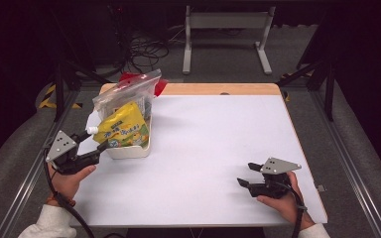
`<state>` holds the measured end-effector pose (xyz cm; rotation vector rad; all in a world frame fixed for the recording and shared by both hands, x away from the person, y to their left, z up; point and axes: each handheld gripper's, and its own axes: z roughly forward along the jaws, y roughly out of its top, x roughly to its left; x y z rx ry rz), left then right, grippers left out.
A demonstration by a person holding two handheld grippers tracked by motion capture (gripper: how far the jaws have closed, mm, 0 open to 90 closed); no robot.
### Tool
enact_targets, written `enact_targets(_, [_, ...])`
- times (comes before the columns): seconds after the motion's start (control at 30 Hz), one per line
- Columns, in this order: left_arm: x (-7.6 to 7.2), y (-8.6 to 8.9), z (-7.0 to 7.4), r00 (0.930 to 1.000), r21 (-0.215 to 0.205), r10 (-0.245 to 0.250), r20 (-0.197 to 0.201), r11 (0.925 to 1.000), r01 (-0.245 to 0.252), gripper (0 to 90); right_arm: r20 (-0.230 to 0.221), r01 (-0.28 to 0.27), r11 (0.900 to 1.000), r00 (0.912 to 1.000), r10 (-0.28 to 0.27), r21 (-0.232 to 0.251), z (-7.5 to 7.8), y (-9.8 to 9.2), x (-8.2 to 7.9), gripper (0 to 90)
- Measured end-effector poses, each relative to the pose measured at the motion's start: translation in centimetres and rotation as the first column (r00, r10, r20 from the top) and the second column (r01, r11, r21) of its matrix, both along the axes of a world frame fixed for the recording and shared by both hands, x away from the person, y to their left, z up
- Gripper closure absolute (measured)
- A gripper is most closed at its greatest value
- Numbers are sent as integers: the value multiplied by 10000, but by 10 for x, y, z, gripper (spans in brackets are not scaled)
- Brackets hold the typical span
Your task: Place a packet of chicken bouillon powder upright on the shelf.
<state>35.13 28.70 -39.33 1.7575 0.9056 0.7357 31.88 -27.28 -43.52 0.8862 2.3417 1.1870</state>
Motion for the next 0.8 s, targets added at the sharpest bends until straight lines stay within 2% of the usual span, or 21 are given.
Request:
enact_targets(0.03, [-2, -1, -1, 10000, 136, 37, -15, 9999, -37, 294, 23, 9, 10000, 10000, -9, -1, 0, 0, 0, 319])
enact_targets(0.17, [-11, -5, -4, 9999, 248, -70, -111, 9997, 73, 249, 135, 45, 10000, 9999, -45, -30, 2, 0, 1, 314])
enact_targets(0.37, [-19, -11, -10, 9993, 572, -284, -260, 9979, 298, 227, 223, 105, 9999, 9997, -106, 6, 4, -2, 0, 292])
enact_targets(0.5, [-24, -14, -14, 9988, 382, -343, -355, 9986, 356, 187, 288, 177, 9998, 9994, -180, 104, 5, -5, 0, 278])
enact_targets(0.57, [-28, -15, -16, 9987, 506, -380, -337, 9979, 397, 190, 318, 220, 9997, 9992, -222, 75, 5, -6, 0, 265])
enact_targets(0.7, [-35, -16, -18, 9986, 394, -342, -405, 9986, 358, 164, 368, 261, 9997, 9990, -260, -9, 5, -7, 1, 226])
enact_targets(0.8, [-40, -19, -22, 9970, 408, -506, -589, 9978, 531, 140, 404, 335, 9994, 9986, -333, -59, 5, -8, 1, 211])
